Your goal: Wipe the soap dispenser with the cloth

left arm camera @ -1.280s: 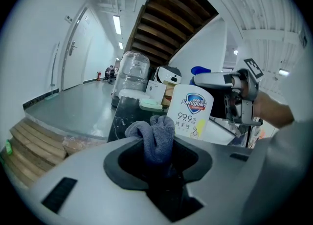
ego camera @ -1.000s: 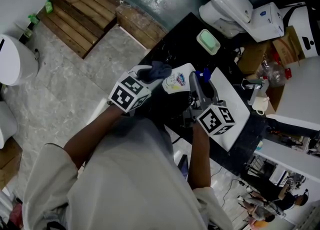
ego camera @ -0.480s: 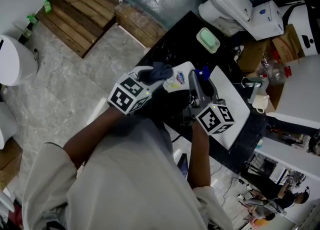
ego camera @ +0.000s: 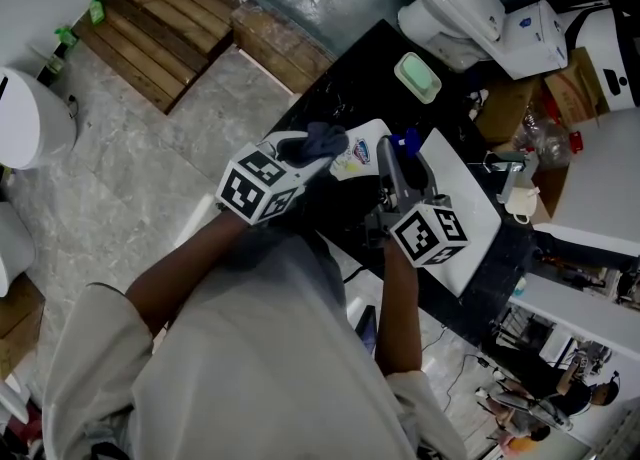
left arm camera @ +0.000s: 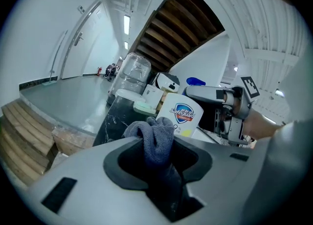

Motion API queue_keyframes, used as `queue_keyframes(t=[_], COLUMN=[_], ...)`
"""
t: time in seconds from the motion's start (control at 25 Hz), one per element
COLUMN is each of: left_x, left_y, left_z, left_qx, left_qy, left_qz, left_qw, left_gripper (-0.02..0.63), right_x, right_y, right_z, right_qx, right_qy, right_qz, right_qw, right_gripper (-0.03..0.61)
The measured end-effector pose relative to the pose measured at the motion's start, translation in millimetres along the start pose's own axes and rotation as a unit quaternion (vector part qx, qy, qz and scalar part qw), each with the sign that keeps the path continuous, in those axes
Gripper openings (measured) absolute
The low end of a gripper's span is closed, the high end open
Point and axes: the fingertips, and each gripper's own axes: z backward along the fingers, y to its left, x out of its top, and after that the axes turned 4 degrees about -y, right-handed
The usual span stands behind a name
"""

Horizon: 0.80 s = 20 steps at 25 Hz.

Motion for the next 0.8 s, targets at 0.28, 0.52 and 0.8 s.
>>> queue_keyframes(t=[0.28,0.52,0.8], left_x=[2,7,14], left_y=[-2,-10,-16], left_z=[1,1,2], left_qx=[-0.004,-0.015,-0.025], left_qy=[-0.004,-0.010,-0.016], left_qz=[0.015,0.016,0.019], left_qw=[0.9999,0.9997,0.9994], left_gripper=[0.134,0.133,0.133], right_x=[-1,-2,-2], right_y=[3,3,3], right_z=[0,1,1], right_qx=[-0.002,-0.005,-0.005], right_qy=[-0.001,-0.002,-0.002], right_qz=[0.012,0.013,0.017], right_qw=[1.000,1.000,1.000], right_gripper=[0.135,0.135,0.135])
